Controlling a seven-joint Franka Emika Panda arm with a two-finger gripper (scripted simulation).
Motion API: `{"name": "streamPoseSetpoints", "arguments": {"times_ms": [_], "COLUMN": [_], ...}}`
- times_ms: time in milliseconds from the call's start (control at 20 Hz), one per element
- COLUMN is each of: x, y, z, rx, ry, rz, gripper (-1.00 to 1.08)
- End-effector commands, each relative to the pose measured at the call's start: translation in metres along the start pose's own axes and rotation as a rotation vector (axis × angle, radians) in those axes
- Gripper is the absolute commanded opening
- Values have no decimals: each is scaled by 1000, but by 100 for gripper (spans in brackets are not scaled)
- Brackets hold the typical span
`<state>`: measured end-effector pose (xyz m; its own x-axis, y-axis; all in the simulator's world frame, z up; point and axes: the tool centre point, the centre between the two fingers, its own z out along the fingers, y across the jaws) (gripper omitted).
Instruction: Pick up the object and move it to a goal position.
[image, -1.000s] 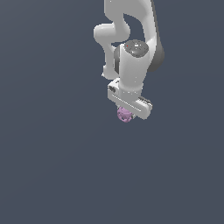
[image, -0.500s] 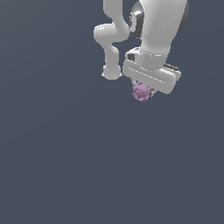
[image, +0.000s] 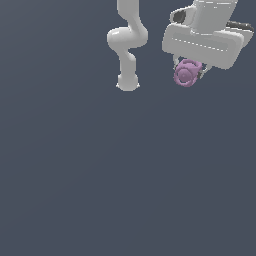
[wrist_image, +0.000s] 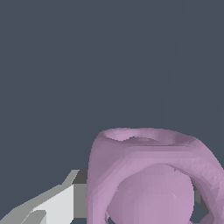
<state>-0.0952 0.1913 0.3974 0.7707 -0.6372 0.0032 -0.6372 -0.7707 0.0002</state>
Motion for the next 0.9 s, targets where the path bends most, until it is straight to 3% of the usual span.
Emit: {"name": "streamPoseSetpoints", "arguments": {"times_ms": [0,400,850], "x": [-14,-40,-48], "y": [-6,-21,-26], "z": [-22,-68,-82], "rx": [-1,0,0], "ry": [-1,-3,-3], "rz": [1,0,0], "gripper": [-100,-100,-100]}}
